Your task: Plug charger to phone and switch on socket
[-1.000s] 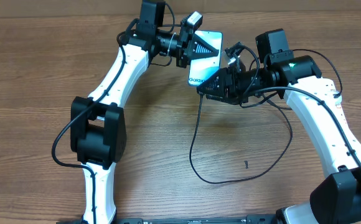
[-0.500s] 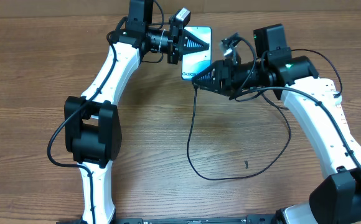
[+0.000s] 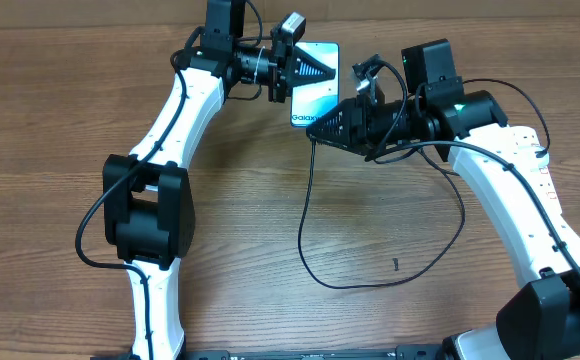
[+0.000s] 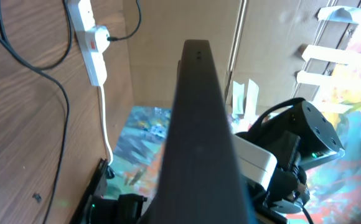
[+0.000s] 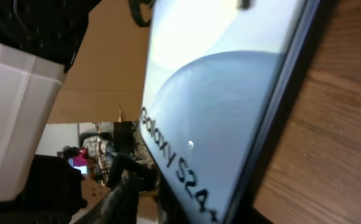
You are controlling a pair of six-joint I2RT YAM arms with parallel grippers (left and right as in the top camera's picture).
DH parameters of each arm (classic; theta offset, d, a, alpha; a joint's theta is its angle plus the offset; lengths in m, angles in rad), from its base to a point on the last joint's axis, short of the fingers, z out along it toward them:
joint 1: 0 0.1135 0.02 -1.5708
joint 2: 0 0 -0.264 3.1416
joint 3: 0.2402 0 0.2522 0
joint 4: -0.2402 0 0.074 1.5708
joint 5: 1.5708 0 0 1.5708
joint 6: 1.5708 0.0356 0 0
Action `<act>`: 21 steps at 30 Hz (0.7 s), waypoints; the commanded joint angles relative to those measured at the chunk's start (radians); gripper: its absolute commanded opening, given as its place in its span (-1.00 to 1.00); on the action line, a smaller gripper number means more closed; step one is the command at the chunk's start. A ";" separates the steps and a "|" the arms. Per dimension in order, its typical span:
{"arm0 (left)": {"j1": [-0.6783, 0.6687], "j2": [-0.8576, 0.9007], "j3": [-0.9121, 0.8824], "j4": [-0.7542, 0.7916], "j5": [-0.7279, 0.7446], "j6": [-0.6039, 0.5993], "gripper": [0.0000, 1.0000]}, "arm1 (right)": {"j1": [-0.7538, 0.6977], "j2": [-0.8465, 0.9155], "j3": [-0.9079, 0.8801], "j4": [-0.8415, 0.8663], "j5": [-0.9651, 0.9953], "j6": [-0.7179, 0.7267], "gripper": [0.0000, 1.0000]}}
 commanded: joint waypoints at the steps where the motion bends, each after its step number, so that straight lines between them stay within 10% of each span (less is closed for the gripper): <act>1: -0.005 -0.034 0.014 0.048 -0.006 -0.072 -0.91 | 0.010 -0.013 0.006 0.017 -0.015 0.017 -0.19; 12: -0.005 -0.034 0.015 0.244 -0.003 -0.240 -0.91 | 0.010 -0.013 0.006 0.040 -0.026 0.054 -0.26; 18: -0.007 -0.034 0.015 0.244 0.011 -0.238 -0.92 | 0.010 -0.013 0.006 0.048 -0.026 0.054 -0.93; 21: -0.006 -0.034 0.014 0.244 0.012 -0.238 -0.91 | 0.010 -0.013 0.006 0.050 -0.026 0.054 -0.93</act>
